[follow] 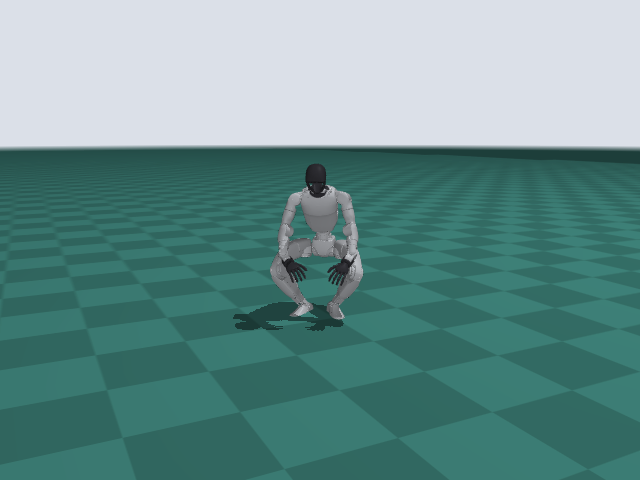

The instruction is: Upper body actions

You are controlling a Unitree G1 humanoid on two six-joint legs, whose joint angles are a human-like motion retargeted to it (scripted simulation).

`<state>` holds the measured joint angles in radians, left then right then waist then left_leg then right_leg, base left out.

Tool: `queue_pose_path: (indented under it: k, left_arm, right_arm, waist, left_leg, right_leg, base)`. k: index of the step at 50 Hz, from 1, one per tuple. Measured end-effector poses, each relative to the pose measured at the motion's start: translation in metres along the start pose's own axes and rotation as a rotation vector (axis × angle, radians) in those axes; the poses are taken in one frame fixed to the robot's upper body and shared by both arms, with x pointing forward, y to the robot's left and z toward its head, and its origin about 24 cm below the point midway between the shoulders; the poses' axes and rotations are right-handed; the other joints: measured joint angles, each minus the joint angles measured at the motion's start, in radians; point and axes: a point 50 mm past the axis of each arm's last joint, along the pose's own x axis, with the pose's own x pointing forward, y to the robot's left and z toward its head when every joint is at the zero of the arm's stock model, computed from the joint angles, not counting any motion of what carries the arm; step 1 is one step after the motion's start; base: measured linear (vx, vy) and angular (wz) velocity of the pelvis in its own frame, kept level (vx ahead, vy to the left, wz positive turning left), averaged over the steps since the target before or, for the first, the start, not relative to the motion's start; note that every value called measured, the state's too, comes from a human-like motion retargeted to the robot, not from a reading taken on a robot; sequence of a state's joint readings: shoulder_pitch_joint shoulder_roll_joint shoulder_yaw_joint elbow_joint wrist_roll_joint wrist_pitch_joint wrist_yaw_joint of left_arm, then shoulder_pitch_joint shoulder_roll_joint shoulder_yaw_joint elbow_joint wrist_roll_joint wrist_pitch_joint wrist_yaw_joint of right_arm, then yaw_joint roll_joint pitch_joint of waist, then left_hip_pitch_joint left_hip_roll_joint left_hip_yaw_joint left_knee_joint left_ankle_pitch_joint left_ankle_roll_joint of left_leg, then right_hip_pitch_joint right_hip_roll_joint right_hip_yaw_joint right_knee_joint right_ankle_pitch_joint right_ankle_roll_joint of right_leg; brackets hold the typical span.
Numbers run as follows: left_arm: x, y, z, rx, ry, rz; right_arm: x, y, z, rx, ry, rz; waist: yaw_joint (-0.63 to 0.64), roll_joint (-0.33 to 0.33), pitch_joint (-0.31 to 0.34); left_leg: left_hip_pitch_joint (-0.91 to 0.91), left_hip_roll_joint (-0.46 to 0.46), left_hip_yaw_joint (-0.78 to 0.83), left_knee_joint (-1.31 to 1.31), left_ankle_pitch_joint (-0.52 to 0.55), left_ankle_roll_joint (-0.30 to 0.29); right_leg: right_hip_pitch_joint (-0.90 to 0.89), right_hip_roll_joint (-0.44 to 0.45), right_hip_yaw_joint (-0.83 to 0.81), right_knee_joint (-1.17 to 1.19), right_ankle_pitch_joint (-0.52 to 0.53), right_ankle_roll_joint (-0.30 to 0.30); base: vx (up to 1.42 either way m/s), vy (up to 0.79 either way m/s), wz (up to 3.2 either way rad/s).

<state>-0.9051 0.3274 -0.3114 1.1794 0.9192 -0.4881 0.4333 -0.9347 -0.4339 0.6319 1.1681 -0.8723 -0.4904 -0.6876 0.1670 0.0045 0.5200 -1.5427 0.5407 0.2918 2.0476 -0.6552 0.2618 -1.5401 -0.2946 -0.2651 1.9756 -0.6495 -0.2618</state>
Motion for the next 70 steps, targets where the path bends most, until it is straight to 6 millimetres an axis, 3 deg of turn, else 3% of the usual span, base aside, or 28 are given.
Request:
queue_pose_path:
  k: [5, 9, 12, 14, 18, 20, 23, 27, 30, 33, 36, 38, 40, 42, 45, 47, 49, 51, 54, 56, 61, 65, 70]
  left_arm:
    - [0.004, 0.037, -0.032, -0.049, 0.137, -0.027]
    - [-0.007, 0.046, -0.056, -0.291, 0.265, -0.101]
    - [-0.030, 0.021, -0.071, -0.493, 0.369, -0.160]
    - [-0.051, -0.003, -0.078, -0.582, 0.449, -0.160]
    - [-0.106, -0.062, -0.083, -0.772, 0.664, -0.164]
    - [-0.142, -0.100, -0.074, -0.927, 0.790, -0.209]
    - [-0.204, -0.149, -0.052, -1.140, 0.994, -0.268]
    - [-0.293, -0.193, -0.014, -1.258, 1.287, -0.376]
    - [-0.358, -0.208, 0.016, -1.205, 1.509, -0.472]
    - [-0.421, -0.206, 0.044, -1.079, 1.700, -0.572]
    - [-0.458, -0.202, 0.068, -0.985, 1.811, -0.639]
    - [-0.475, -0.202, 0.091, -0.995, 1.888, -0.651]
    - [-0.486, -0.203, 0.110, -1.062, 1.946, -0.651]
    - [-0.488, -0.206, 0.123, -1.206, 2.004, -0.686]
    - [-0.479, -0.214, 0.141, -1.516, 2.057, -0.818]
    - [-0.471, -0.216, 0.144, -1.621, 2.052, -0.879]
    - [-0.468, -0.217, 0.132, -1.532, 2.046, -0.848]
    - [-0.463, -0.216, 0.112, -1.302, 2.018, -0.806]
    - [-0.452, -0.212, 0.080, -0.961, 1.895, -0.808]
    - [-0.441, -0.210, 0.062, -0.850, 1.783, -0.833]
    - [-0.403, -0.213, 0.040, -0.947, 1.538, -0.903]
    - [-0.377, -0.217, 0.038, -1.087, 1.459, -0.862]
    - [-0.360, -0.214, 0.025, -0.883, 1.422, -0.815]
  right_arm:
    - [0.011, -0.020, -0.023, 0.164, 0.202, -0.024]
    - [0.007, -0.038, -0.045, 0.189, 0.271, -0.035]
    - [-0.016, -0.021, -0.057, 0.190, 0.358, 0.026]
    - [-0.042, 0.003, -0.063, 0.229, 0.466, 0.117]
    - [-0.120, 0.069, -0.063, 0.421, 0.832, 0.413]
    - [-0.169, 0.102, -0.049, 0.568, 1.034, 0.563]
    - [-0.238, 0.141, -0.009, 0.814, 1.334, 0.674]
    - [-0.322, 0.164, 0.056, 1.083, 1.744, 0.739]
    - [-0.378, 0.162, 0.099, 1.185, 1.975, 0.819]
    - [-0.429, 0.150, 0.140, 1.204, 2.080, 1.000]
    - [-0.455, 0.140, 0.172, 1.276, 2.147, 1.139]
    - [-0.466, 0.134, 0.187, 1.338, 2.224, 1.149]
    - [-0.473, 0.130, 0.194, 1.406, 2.309, 1.079]
    - [-0.473, 0.130, 0.189, 1.449, 2.348, 1.010]
    - [-0.458, 0.138, 0.174, 1.447, 2.289, 1.004]
    - [-0.441, 0.147, 0.159, 1.404, 2.178, 1.033]
    - [-0.420, 0.156, 0.144, 1.346, 2.015, 1.094]
    - [-0.397, 0.164, 0.131, 1.281, 1.823, 1.157]
    - [-0.364, 0.172, 0.116, 1.186, 1.560, 1.201]
    - [-0.344, 0.175, 0.109, 1.123, 1.428, 1.193]
    - [-0.304, 0.179, 0.102, 1.064, 1.223, 1.147]
    - [-0.290, 0.182, 0.107, 1.103, 1.158, 1.168]
    - [-0.291, 0.185, 0.118, 1.123, 1.195, 1.200]
  waist:
    - [0.001, 0.000, 0.000]
    - [-0.015, 0.020, 0.000]
    - [-0.017, 0.018, 0.000]
    - [-0.017, 0.024, 0.000]
    - [-0.013, 0.032, 0.000]
    - [-0.013, 0.029, 0.000]
    - [-0.030, 0.016, 0.000]
    - [-0.062, -0.005, -0.016]
    - [-0.064, -0.017, -0.066]
    - [-0.087, -0.013, -0.144]
    - [-0.253, -0.004, -0.242]
    - [-0.196, -0.008, -0.293]
    - [-0.157, -0.006, -0.350]
    - [-0.173, 0.001, -0.414]
    - [-0.125, 0.010, -0.425]
    - [-0.148, 0.014, -0.430]
    - [-0.162, 0.018, -0.447]
    - [-0.165, 0.026, -0.472]
    - [-0.178, 0.029, -0.507]
    - [-0.178, 0.024, -0.520]
    - [-0.143, 0.009, -0.509]
    - [-0.131, 0.002, -0.497]
    - [-0.118, 0.001, -0.424]
  left_leg:
    - [-0.003, -0.034, 0.029, -0.215, 0.082, -0.001]
    - [0.027, -0.077, 0.032, -0.422, 0.174, -0.019]
    - [0.151, -0.096, 0.036, -0.587, 0.226, -0.082]
    - [0.254, -0.110, 0.041, -0.697, 0.256, -0.115]
    - [0.509, -0.142, 0.074, -0.935, 0.319, -0.177]
    - [0.656, -0.169, 0.104, -1.069, 0.355, -0.206]
    - [0.877, -0.228, 0.156, -1.279, 0.420, -0.233]
    - [1.155, -0.328, 0.193, -1.566, 0.506, -0.264]
    - [1.319, -0.378, 0.215, -1.737, 0.560, -0.285]
    - [1.445, -0.403, 0.205, -1.873, 0.610, -0.312]
    - [1.475, -0.428, 0.043, -1.913, 0.607, -0.343]
    - [1.546, -0.447, 0.114, -1.999, 0.641, -0.337]
    - [1.578, -0.441, 0.158, -2.021, 0.640, -0.343]
    - [1.554, -0.429, 0.159, -1.991, 0.619, -0.345]
    - [1.580, -0.416, 0.228, -1.986, 0.618, -0.337]
    - [1.607, -0.419, 0.216, -1.991, 0.603, -0.340]
    - [1.625, -0.424, 0.222, -2.006, 0.599, -0.338]
    - [1.630, -0.422, 0.230, -2.015, 0.598, -0.338]
    - [1.618, -0.421, 0.213, -2.013, 0.597, -0.340]
    - [1.613, -0.422, 0.204, -2.007, 0.593, -0.341]
    - [1.625, -0.423, 0.207, -1.994, 0.586, -0.342]
    - [1.623, -0.426, 0.204, -1.987, 0.584, -0.340]
    - [1.627, -0.427, 0.200, -1.979, 0.588, -0.330]
  right_leg:
    - [0.037, 0.035, -0.073, -0.246, 0.084, 0.000]
    - [0.128, 0.067, -0.150, -0.500, 0.179, 0.000]
    - [0.254, 0.113, -0.165, -0.690, 0.239, 0.005]
    - [0.363, 0.137, -0.162, -0.820, 0.280, 0.032]
    - [0.618, 0.162, -0.159, -1.090, 0.365, 0.091]
    - [0.758, 0.171, -0.160, -1.235, 0.414, 0.117]
    - [0.959, 0.169, -0.151, -1.439, 0.486, 0.166]
    - [1.201, 0.150, -0.160, -1.653, 0.552, 0.226]
    - [1.339, 0.138, -0.171, -1.766, 0.582, 0.262]
    - [1.453, 0.142, -0.184, -1.853, 0.605, 0.294]
    - [1.548, 0.119, -0.357, -1.920, 0.612, 0.328]
    - [1.577, 0.135, -0.313, -1.962, 0.633, 0.333]
    - [1.595, 0.145, -0.299, -1.987, 0.644, 0.344]
    - [1.580, 0.146, -0.284, -1.983, 0.635, 0.343]
    - [1.581, 0.160, -0.201, -1.970, 0.631, 0.333]
    - [1.604, 0.166, -0.232, -1.974, 0.625, 0.332]
    - [1.609, 0.174, -0.228, -1.973, 0.619, 0.330]
    - [1.604, 0.180, -0.214, -1.969, 0.614, 0.332]
    - [1.607, 0.183, -0.225, -1.979, 0.612, 0.336]
    - [1.610, 0.182, -0.233, -1.982, 0.610, 0.336]
    - [1.624, 0.178, -0.232, -1.978, 0.610, 0.333]
    - [1.626, 0.176, -0.234, -1.977, 0.609, 0.331]
    - [1.632, 0.174, -0.238, -1.958, 0.604, 0.321]
  base:
    - [-0.10, -0.09, -0.01]
    - [-0.13, -0.13, 0.17]
    - [0.04, -0.19, 0.07]
    - [0.16, -0.05, 0.05]
    - [0.27, 0.00, 0.13]
    - [0.34, 0.02, 0.19]
    - [0.35, 0.06, 0.20]
    - [0.37, 0.14, 0.16]
    - [0.50, 0.14, -0.05]
    - [0.60, 0.16, 0.44]
    - [0.41, 0.18, 2.25]
    - [0.48, 0.12, -1.11]
    - [0.45, 0.17, -1.29]
    - [0.30, 0.16, -0.26]
    - [0.15, 0.06, -0.88]
    - [0.08, 0.05, -0.02]
    - [0.12, 0.05, -0.09]
    - [0.16, 0.03, -0.14]
    - [0.11, 0.03, 0.26]
    - [0.09, -0.01, 0.22]
    - [0.05, -0.02, 0.00]
    - [0.00, 0.00, 0.00]
    - [-0.07, -0.07, 0.03]
